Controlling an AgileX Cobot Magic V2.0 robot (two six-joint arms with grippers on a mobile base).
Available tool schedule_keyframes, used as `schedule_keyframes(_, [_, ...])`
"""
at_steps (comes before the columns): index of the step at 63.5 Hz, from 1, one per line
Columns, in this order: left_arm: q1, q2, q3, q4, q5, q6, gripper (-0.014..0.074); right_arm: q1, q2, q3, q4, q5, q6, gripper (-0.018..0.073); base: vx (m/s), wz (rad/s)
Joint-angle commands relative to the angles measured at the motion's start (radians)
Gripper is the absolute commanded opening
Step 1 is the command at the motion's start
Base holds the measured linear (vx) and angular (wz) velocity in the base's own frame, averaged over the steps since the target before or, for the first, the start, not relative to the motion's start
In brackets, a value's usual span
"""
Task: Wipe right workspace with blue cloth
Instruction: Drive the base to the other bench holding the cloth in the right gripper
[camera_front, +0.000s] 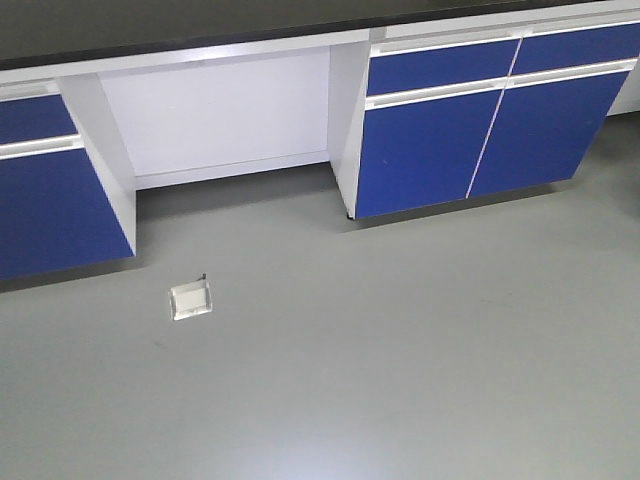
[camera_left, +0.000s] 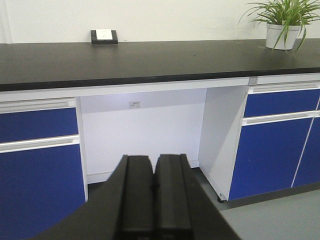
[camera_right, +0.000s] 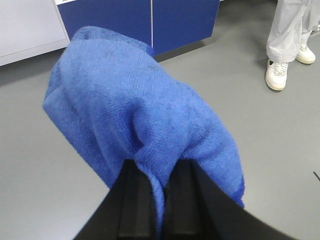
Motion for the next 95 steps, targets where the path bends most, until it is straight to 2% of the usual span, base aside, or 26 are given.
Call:
schedule_keyframes(1, [-0.005,-0.016,0.03,0.001,-0.084,-0.008,-0.0006,0.002,0.007,-0.028,-0.033,-0.064,-0.009,0.0,0.28,-0.09])
schedule_keyframes(95, [-0.005,-0.016,0.03,0.001,-0.084,-0.008,-0.0006,0.002,0.007,-0.028,-0.033,-0.064,-0.009,0.0,0.39,0.12])
